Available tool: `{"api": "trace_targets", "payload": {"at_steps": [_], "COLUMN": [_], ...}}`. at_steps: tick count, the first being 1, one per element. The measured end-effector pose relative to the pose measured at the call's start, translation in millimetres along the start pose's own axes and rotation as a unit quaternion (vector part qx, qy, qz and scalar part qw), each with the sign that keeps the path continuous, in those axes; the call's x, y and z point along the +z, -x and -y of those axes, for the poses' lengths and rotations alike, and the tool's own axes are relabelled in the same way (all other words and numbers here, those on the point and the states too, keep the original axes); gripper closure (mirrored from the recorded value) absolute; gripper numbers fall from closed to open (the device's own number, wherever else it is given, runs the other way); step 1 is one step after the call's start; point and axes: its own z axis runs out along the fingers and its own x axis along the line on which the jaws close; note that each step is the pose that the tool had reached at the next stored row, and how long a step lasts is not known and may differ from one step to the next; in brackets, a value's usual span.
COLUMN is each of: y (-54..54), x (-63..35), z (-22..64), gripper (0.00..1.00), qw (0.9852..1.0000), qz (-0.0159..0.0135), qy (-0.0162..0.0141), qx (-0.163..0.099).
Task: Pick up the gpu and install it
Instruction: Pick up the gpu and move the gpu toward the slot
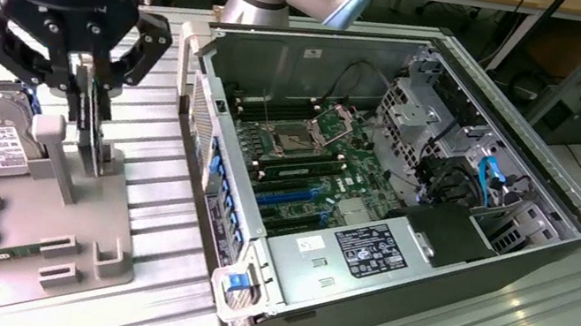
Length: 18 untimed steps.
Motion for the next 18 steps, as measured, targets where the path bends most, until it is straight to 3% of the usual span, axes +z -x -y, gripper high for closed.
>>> {"api": "trace_targets", "payload": {"at_steps": [1, 2, 3, 4, 5, 9, 11, 18], "y": [-0.1, 4.0, 15.6, 19.2, 24.3, 41.7, 57.9, 72.9], "x": [-20.0, -20.0, -20.1, -19.8, -19.6, -19.3, -19.4, -19.4], "z": [-0.2, -0.6, -0.7, -0.6, -0.5, -0.3, 0.0, 0.3], "gripper": [0.72, 0.72, 0.72, 0.72, 0.72, 0.72, 0.72, 0.72], "qw": [1.0000, 1.0000, 1.0000, 0.9999, 0.9999, 0.9998, 0.9998, 0.9998], "qz": [0.0003, 0.0003, 0.0009, 0.0123, 0.0143, 0.0145, 0.0145, 0.0145], "qy": [-0.0001, -0.0001, -0.0001, -0.0003, -0.0004, -0.0005, -0.0005, -0.0005], "qx": [0.000, 0.000, 0.000, -0.002, 0.003, 0.011, 0.011, 0.011]}}
